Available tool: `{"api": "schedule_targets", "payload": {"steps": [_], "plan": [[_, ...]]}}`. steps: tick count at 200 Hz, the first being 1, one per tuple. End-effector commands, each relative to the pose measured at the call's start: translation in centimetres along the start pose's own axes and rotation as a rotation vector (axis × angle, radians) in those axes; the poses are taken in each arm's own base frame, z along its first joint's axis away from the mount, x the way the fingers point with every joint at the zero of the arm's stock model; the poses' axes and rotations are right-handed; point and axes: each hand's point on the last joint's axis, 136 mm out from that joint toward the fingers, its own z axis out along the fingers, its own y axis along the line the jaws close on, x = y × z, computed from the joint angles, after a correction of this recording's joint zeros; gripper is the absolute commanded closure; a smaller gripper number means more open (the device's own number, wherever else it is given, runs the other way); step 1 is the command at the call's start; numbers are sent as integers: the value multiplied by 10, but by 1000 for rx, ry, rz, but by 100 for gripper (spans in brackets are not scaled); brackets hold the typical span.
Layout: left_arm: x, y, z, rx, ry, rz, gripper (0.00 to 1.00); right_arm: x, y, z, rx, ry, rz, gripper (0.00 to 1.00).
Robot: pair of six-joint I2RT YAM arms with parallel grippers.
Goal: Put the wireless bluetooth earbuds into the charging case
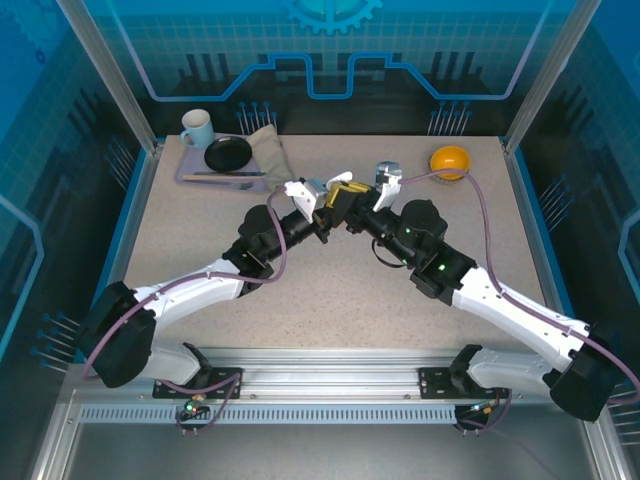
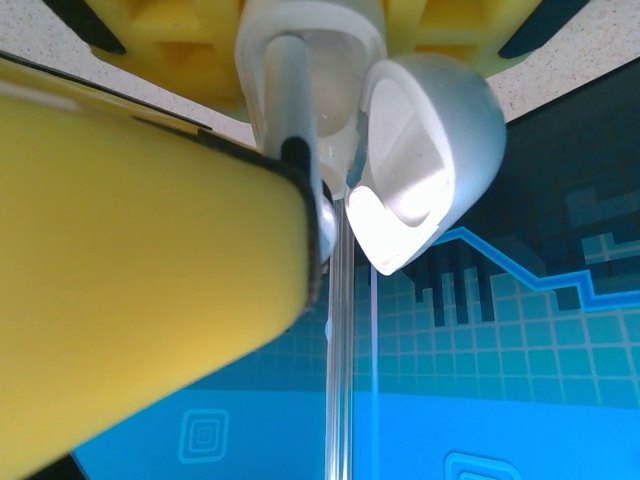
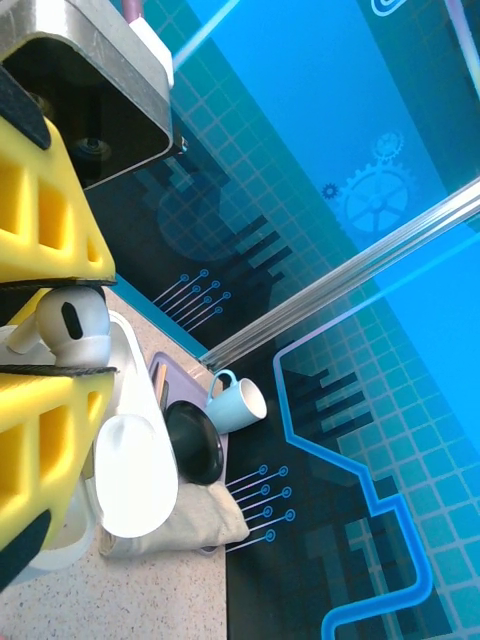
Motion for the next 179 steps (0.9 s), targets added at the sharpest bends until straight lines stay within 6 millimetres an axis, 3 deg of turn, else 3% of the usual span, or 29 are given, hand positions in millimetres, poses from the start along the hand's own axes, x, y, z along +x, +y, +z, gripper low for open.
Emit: {"api": "schedule_targets", "payload": {"steps": [1, 84, 179], "plan": [[-42, -3, 3, 1, -122, 5, 100, 17, -2, -4, 13, 42, -31, 77], [-44, -1, 6, -6, -126, -8, 100, 17, 0, -9, 4, 47, -37, 78], [-42, -3, 6, 3, -115, -9, 100, 12, 7, 2, -14, 49, -36, 80]]}}
